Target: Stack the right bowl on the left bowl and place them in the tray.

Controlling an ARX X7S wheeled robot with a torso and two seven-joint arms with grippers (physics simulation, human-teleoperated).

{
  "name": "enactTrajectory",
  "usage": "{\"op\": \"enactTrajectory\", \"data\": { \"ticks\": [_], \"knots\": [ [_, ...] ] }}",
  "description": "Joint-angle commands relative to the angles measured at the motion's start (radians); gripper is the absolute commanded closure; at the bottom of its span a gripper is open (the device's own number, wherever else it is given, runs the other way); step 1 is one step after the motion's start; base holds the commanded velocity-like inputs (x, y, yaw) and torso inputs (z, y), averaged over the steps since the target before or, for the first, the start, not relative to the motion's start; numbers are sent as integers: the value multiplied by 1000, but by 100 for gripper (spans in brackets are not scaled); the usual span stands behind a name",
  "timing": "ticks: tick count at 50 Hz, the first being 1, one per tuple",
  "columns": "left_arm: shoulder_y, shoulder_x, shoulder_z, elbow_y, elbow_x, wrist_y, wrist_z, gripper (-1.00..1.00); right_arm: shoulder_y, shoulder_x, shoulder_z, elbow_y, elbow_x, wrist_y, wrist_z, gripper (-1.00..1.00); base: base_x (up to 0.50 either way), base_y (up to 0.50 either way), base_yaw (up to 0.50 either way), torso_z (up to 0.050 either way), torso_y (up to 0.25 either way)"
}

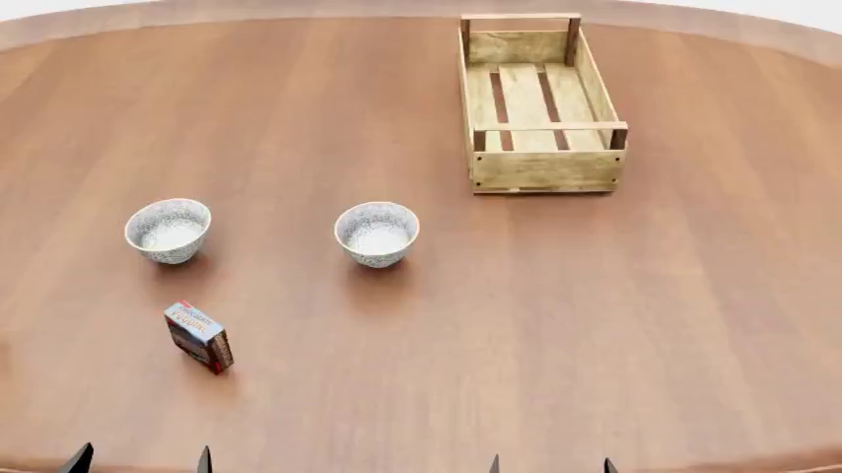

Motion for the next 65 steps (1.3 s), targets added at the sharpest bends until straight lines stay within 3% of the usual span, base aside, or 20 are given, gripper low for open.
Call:
{"op": "enactTrajectory", "data": {
  "ticks": [1,18,34,49,50,51,65],
  "knots": [
    [-1,-16,22,-7,0,9,-28,-100,-6,15,-16,-18,23,7,19,-100,0,0,0,0,0],
    [3,-58,67,13,-40,5,-84,-100,-11,55,-65,-49,47,28,88,-100,0,0,0,0,0],
    [6,-78,94,11,-54,9,-114,-100,-18,80,-100,-52,58,15,112,-100,0,500,0,0,0],
    [1,-91,114,4,-53,3,-150,-100,-23,98,-128,-54,60,6,134,-100,0,0,0,0,0],
    [1,-91,114,4,-53,3,-150,-100,-23,98,-128,-54,60,6,134,-100,0,0,0,0,0],
    [1,-8,18,-5,37,3,-57,-100,-29,9,-27,0,-24,0,30,-100,0,0,0,0,0],
    [-2,-49,58,-2,-11,-12,-104,-100,-28,47,-68,-91,1,48,111,-100,0,0,0,0,0]
  ]
}}
